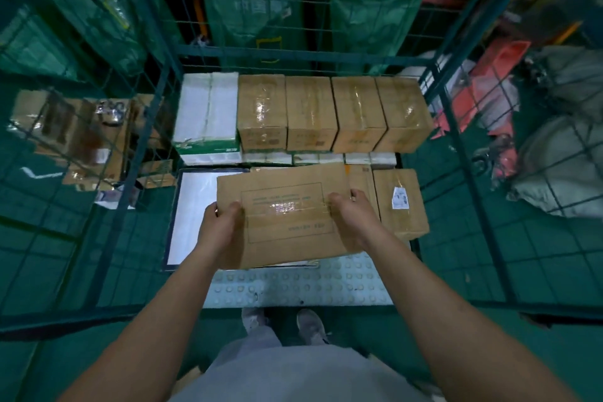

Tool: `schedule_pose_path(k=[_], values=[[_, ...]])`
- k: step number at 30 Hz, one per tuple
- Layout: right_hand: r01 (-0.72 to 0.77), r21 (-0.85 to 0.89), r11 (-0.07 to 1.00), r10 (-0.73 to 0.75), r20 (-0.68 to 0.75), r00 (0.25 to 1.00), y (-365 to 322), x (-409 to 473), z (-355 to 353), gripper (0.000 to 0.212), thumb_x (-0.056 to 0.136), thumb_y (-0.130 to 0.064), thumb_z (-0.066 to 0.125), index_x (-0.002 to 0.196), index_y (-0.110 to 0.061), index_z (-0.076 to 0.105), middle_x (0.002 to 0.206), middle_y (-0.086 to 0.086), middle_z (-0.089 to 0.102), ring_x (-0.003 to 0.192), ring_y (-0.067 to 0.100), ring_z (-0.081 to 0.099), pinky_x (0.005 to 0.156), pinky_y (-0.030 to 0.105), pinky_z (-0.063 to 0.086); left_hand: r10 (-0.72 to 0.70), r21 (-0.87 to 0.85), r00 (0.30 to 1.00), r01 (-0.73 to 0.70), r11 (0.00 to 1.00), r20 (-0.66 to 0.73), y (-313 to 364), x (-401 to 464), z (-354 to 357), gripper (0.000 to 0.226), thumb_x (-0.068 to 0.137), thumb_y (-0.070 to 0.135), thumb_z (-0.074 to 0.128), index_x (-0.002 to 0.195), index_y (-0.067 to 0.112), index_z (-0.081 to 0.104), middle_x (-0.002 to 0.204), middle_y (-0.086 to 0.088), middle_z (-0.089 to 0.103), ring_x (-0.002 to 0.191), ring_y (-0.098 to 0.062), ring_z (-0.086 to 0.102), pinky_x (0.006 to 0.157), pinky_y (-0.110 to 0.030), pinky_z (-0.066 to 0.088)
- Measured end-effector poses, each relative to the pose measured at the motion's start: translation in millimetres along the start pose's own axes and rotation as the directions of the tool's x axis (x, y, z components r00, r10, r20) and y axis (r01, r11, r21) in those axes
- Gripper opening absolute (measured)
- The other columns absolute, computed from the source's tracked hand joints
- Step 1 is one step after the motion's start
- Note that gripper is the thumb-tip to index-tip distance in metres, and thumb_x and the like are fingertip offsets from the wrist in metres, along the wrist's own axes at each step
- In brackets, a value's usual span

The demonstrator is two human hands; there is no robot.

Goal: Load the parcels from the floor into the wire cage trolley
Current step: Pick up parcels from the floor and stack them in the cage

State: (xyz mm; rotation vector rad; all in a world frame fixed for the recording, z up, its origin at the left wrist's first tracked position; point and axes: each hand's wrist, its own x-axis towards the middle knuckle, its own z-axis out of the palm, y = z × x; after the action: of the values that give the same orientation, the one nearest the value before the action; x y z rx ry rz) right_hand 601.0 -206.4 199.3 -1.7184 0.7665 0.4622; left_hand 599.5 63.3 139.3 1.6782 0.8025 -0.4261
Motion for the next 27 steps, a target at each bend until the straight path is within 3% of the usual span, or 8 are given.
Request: schedule_pose_path(k=[3, 10, 16, 20, 25, 27], values=[[-0.037, -0.003, 0.999, 0.037, -0.054, 0.998, 4, 0, 7, 0.078, 0.097, -0.042, 0.064, 0.159, -0.016, 0.026, 0.156, 0.008, 0.043, 0.137, 0.031, 0.047, 0.108, 0.041, 0.042, -0.005, 0.031, 0.999, 0.003, 0.999, 0.041, 4, 14, -1, 0.062, 0.093, 0.052, 0.059, 0.146, 0.023, 0.043, 0.13, -0.003, 0.059, 0.111, -0.028, 0.06, 0.101, -0.052, 0.05], [-0.106, 0.033, 0.994, 0.11, -0.118, 0.987, 8, 0, 28, 0.084, 0.091, -0.047, 0.066, 0.159, -0.018, 0.026, 0.154, 0.009, 0.045, 0.135, 0.033, 0.048, 0.111, 0.049, 0.043, -0.029, 0.051, 0.992, 0.023, 0.998, 0.119, 12, 33, -6, 0.059, 0.096, 0.045, 0.058, 0.148, 0.021, 0.042, 0.129, -0.001, 0.059, 0.113, -0.028, 0.058, 0.103, -0.048, 0.049], [-0.104, 0.024, 0.994, 0.106, -0.111, 0.988, 1, 4, 52, 0.083, 0.093, -0.047, 0.064, 0.16, -0.019, 0.024, 0.155, 0.008, 0.042, 0.136, 0.032, 0.046, 0.109, 0.046, 0.043, -0.05, 0.054, 0.992, 0.044, 0.998, 0.115, 16, 50, -28, 0.065, 0.094, 0.047, 0.059, 0.15, 0.022, 0.04, 0.136, -0.003, 0.059, 0.117, -0.029, 0.057, 0.105, -0.051, 0.047], [-0.097, 0.07, 0.993, 0.102, -0.079, 0.992, 2, 12, 63, 0.079, 0.096, -0.041, 0.063, 0.16, -0.017, 0.023, 0.152, 0.006, 0.044, 0.122, 0.025, 0.05, 0.095, 0.038, 0.045, -0.051, 0.064, 0.994, 0.046, 0.997, 0.093, 18, 56, -37, 0.063, 0.096, 0.046, 0.057, 0.152, 0.022, 0.038, 0.138, -0.002, 0.056, 0.118, -0.029, 0.055, 0.101, -0.047, 0.046], [-0.104, 0.1, 0.99, 0.108, -0.042, 0.993, 3, 26, 68, 0.081, 0.097, -0.038, 0.063, 0.162, -0.017, 0.019, 0.158, 0.008, 0.039, 0.136, 0.031, 0.046, 0.101, 0.04, 0.044, -0.068, 0.067, 0.996, 0.064, 0.996, 0.064, 20, 61, -38, 0.06, 0.095, 0.046, 0.057, 0.148, 0.024, 0.041, 0.133, -0.004, 0.058, 0.114, -0.031, 0.057, 0.103, -0.054, 0.049], [-0.107, 0.095, 0.99, 0.111, -0.034, 0.993, 0, 31, 66, 0.078, 0.099, -0.035, 0.062, 0.162, -0.016, 0.019, 0.155, 0.007, 0.042, 0.127, 0.028, 0.049, 0.09, 0.033, 0.046, -0.072, 0.068, 0.996, 0.069, 0.995, 0.05, 23, 62, -34, 0.059, 0.095, 0.046, 0.058, 0.147, 0.024, 0.042, 0.131, -0.004, 0.059, 0.114, -0.031, 0.058, 0.103, -0.055, 0.049]])
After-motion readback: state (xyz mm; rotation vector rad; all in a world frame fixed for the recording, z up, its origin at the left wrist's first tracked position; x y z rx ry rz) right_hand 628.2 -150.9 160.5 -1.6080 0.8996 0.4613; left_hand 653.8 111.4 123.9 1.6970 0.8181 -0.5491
